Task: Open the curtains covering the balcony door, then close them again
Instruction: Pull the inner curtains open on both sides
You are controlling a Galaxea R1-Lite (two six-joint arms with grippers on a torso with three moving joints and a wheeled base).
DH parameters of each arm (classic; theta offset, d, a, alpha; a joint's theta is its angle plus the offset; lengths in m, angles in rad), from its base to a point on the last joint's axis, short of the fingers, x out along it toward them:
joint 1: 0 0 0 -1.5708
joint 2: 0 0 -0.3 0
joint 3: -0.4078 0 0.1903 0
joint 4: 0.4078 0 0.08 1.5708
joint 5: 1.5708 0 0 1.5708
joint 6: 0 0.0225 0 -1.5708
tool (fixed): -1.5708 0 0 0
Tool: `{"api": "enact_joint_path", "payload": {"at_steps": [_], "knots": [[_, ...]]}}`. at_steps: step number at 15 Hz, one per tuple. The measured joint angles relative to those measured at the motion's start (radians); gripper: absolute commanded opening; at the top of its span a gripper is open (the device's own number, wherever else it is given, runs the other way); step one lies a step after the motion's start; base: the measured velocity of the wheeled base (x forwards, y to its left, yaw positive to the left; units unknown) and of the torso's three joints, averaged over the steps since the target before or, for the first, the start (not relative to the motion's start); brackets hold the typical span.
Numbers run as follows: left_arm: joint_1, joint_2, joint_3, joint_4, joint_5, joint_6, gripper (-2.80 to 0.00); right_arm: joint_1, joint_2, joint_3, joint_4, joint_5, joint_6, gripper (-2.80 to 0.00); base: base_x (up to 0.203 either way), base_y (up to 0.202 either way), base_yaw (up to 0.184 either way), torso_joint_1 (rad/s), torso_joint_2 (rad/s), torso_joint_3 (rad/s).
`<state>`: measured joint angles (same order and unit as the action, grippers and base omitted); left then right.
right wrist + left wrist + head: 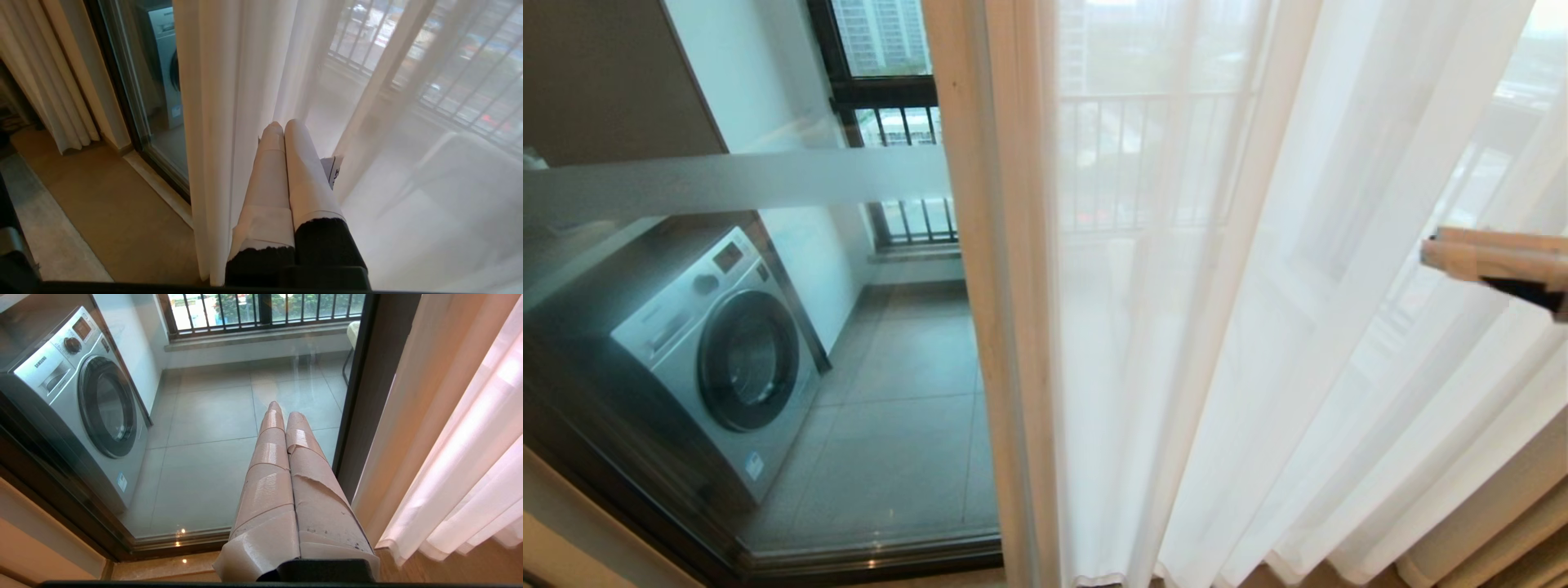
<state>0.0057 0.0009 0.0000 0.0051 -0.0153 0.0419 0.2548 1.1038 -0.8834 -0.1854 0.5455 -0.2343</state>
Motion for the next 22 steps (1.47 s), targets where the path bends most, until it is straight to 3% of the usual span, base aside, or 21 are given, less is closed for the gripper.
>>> {"api": "enact_joint_path", "payload": {"at_steps": [1, 2, 3, 9, 18, 22], "knots": [[0.000, 0.000, 0.000, 0.000, 0.000, 0.000, -2.80, 0.025, 0.061, -0.047, -0.019, 0.000, 0.000, -2.80, 0.000, 0.000, 0.000, 0.000, 0.00, 0.000], [0.000, 0.000, 0.000, 0.000, 0.000, 0.000, -2.80, 0.043, 0.114, -0.088, -0.033, 0.000, 0.000, -1.88, 0.000, 0.000, 0.000, 0.000, 0.00, 0.000], [0.000, 0.000, 0.000, 0.000, 0.000, 0.000, -2.80, 0.057, 0.168, -0.131, -0.046, 0.000, 0.000, 0.00, 0.000, 0.000, 0.000, 0.000, 0.00, 0.000], [0.000, 0.000, 0.000, 0.000, 0.000, 0.000, -2.80, 0.108, 0.400, -0.341, -0.048, -0.001, 0.007, 0.00, 0.000, 0.000, 0.000, 0.000, 0.00, 0.000], [0.000, 0.000, 0.000, 0.001, 0.000, 0.000, -2.80, 0.327, 0.604, -0.543, -0.051, -0.004, 0.059, 0.00, 0.000, 0.000, 0.000, 0.000, 0.00, 0.000], [0.000, 0.000, 0.000, 0.001, 0.000, 0.001, -2.80, 0.394, 0.687, -0.632, -0.054, -0.039, 0.126, 0.00, 0.000, 0.000, 0.000, 0.000, 0.00, 0.000]]}}
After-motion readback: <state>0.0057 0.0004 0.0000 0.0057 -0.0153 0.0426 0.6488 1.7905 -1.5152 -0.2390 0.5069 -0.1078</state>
